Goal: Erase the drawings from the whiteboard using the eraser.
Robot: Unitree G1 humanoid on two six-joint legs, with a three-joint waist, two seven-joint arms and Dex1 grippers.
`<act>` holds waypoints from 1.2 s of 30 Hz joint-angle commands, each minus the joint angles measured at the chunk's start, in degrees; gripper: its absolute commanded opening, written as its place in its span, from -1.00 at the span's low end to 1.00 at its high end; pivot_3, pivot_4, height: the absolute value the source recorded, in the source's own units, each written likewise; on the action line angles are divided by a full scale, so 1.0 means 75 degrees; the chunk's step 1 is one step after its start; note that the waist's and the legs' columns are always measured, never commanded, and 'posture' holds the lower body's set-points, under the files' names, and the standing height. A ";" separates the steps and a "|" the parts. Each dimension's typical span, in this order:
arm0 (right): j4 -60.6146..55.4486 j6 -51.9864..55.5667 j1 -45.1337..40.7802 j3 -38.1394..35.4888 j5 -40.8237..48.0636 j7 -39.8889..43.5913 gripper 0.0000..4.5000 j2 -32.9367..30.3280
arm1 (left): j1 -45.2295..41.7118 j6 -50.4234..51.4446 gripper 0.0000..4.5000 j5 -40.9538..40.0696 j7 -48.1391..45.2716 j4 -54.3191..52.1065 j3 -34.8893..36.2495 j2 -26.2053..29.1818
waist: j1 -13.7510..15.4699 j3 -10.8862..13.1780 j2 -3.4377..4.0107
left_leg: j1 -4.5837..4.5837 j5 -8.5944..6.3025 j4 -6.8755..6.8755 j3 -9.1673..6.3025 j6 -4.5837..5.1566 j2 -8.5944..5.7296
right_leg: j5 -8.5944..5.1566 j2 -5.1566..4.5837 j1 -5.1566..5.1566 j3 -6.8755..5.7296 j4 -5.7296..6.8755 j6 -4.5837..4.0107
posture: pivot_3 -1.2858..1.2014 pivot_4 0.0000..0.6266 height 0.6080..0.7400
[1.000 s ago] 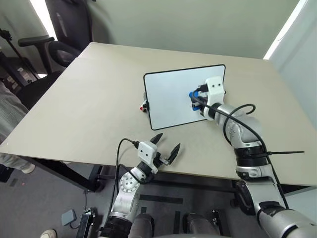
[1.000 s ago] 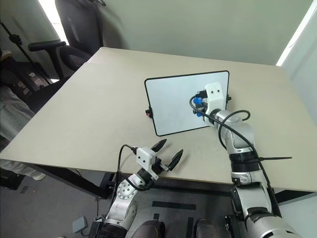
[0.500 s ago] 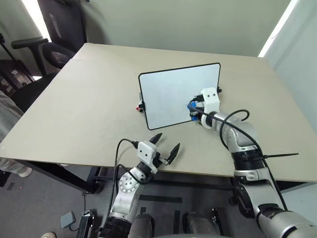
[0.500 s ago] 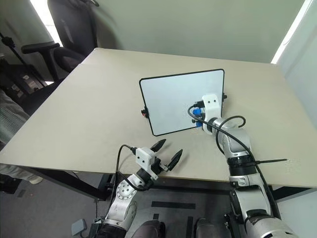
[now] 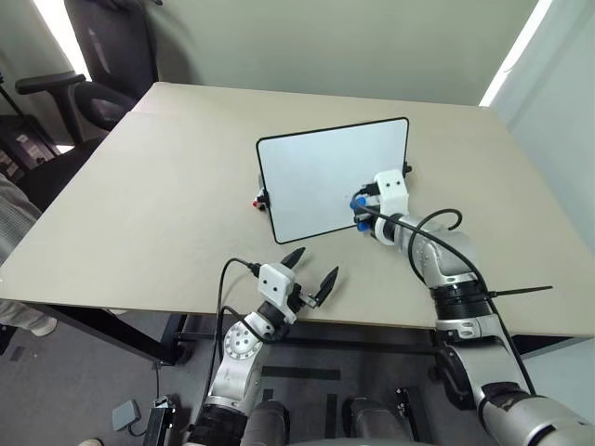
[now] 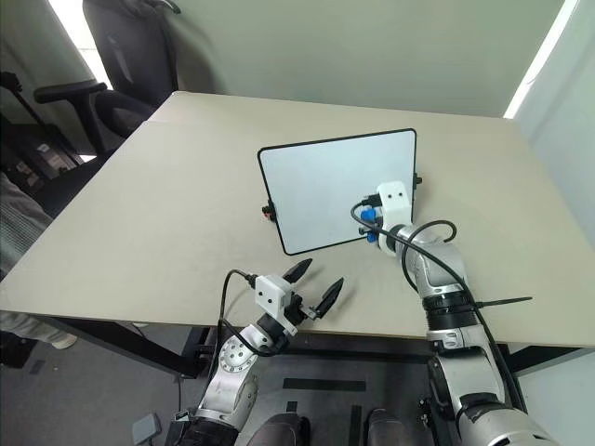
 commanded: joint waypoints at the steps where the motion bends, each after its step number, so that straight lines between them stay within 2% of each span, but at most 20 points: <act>1: -0.0160 -0.0016 -0.0152 -0.0012 -0.0061 -0.0032 -0.84 -0.0009 | 0.0000 -0.0158 1.00 0.0016 0.0043 -0.0178 -0.0028 -0.0062 | 0.0000 0.0001 0.0001 | -0.0001 0.0000 0.0000 0.0000 -0.0001 0.0000 | 0.0005 0.0000 -0.0004 0.0000 -0.0001 0.0004 | 0.03 -0.52 1.00; 11: -0.0549 0.0158 -0.0896 -0.0052 0.0090 -0.0021 -0.84 0.0154 | -0.0084 -0.0159 1.00 0.0011 0.0018 -0.0021 -0.0034 -0.0095 | -0.0015 0.0000 0.0001 | 0.0004 -0.0002 -0.0002 -0.0005 0.0001 0.0001 | 0.0011 0.0006 -0.0047 -0.0001 -0.0005 0.0006 | 0.03 -0.52 1.00; 23: -0.0311 0.0131 -0.0387 0.0500 -0.0094 0.0066 -0.84 0.0570 | -0.0001 -0.0187 1.00 0.0019 0.0109 -0.0128 0.0000 -0.0072 | -0.0024 -0.0001 -0.0001 | 0.0013 -0.0015 0.0000 -0.0007 0.0001 0.0001 | 0.0029 0.0013 -0.0066 -0.0006 -0.0005 -0.0020 | 0.03 -0.52 1.00; 36: 0.0075 -0.0269 -0.0796 -0.0241 -0.0085 -0.0179 -0.84 -0.0015 | -0.0007 -0.0154 1.00 -0.0032 0.0101 -0.0180 0.0030 0.0006 | 0.0014 0.0001 0.0002 | 0.0006 -0.0016 0.0006 -0.0007 0.0002 -0.0007 | 0.0064 0.0012 -0.0071 -0.0002 -0.0013 -0.0078 | 0.03 -0.52 1.00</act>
